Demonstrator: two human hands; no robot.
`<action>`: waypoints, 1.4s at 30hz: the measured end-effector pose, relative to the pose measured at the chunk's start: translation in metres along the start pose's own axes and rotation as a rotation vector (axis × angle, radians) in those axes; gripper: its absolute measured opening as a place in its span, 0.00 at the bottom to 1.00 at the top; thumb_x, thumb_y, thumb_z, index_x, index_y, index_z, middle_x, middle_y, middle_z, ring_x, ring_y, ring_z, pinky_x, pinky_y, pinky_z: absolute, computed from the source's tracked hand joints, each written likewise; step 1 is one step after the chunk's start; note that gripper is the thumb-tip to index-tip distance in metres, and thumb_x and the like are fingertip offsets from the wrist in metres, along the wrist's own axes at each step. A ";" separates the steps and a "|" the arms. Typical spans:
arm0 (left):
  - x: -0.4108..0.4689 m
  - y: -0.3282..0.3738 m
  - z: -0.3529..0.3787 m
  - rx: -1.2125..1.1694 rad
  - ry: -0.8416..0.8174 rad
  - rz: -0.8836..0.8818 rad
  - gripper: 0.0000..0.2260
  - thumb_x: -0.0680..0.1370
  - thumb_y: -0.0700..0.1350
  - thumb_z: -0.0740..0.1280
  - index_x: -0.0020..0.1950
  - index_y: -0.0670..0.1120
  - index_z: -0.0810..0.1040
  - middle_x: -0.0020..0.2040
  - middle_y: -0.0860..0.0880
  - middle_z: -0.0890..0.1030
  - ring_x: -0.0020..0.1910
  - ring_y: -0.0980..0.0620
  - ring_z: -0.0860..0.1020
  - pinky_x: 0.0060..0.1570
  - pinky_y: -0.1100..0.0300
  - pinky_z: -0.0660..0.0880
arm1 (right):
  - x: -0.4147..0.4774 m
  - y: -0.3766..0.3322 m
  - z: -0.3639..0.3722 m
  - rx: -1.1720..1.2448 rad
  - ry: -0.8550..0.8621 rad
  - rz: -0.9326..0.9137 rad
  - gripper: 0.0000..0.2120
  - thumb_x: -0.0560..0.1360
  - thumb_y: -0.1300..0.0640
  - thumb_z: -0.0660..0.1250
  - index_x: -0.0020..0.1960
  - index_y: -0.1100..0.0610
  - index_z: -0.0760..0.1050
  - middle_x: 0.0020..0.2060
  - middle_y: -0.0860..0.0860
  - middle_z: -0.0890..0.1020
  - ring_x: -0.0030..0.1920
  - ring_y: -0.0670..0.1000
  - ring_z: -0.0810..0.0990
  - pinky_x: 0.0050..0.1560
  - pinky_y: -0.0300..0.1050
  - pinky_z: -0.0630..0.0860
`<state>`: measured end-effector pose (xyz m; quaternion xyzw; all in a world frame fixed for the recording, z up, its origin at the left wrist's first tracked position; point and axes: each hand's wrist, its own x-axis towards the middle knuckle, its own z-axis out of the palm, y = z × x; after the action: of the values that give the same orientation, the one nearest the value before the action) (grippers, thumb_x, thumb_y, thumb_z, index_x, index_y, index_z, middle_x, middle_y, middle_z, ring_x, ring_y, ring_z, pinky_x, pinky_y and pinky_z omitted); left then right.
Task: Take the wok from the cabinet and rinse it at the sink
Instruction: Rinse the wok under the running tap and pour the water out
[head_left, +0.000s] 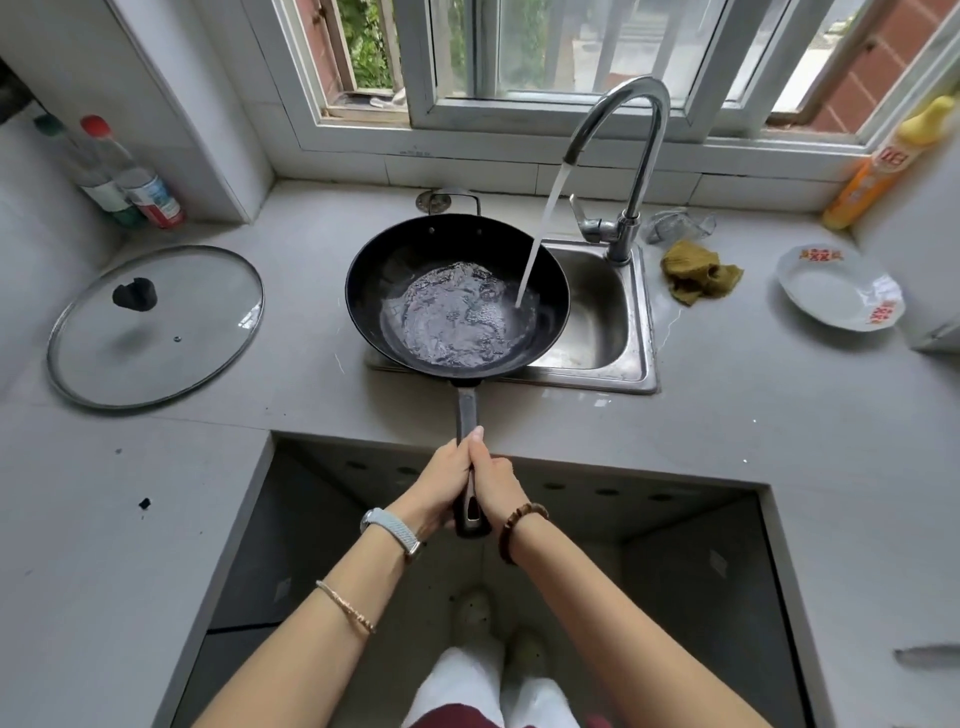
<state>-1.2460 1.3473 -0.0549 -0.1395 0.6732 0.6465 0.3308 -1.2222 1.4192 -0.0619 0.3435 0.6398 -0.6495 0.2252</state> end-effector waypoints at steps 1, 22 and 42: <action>-0.001 -0.002 0.001 0.028 0.003 -0.004 0.16 0.81 0.55 0.56 0.41 0.45 0.73 0.34 0.48 0.76 0.27 0.53 0.74 0.28 0.61 0.69 | -0.002 -0.001 0.002 0.014 -0.015 0.005 0.43 0.65 0.22 0.49 0.59 0.55 0.76 0.48 0.55 0.83 0.43 0.55 0.83 0.46 0.53 0.82; 0.036 0.044 0.022 -0.368 -0.184 -0.149 0.12 0.80 0.45 0.62 0.37 0.44 0.70 0.27 0.50 0.76 0.35 0.49 0.83 0.36 0.61 0.78 | -0.015 -0.031 -0.032 0.082 -0.041 -0.069 0.19 0.73 0.46 0.72 0.42 0.56 0.66 0.20 0.49 0.67 0.16 0.46 0.65 0.20 0.36 0.67; 0.042 0.097 -0.028 0.052 -0.033 0.115 0.10 0.77 0.41 0.60 0.36 0.40 0.71 0.27 0.46 0.77 0.26 0.50 0.78 0.30 0.63 0.75 | 0.006 -0.070 0.016 0.769 -0.519 -0.051 0.17 0.74 0.54 0.68 0.31 0.55 0.65 0.17 0.47 0.62 0.14 0.43 0.61 0.14 0.33 0.58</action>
<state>-1.3440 1.3421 -0.0073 -0.0815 0.6912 0.6488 0.3077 -1.2798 1.4097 -0.0202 0.2122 0.2833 -0.9094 0.2183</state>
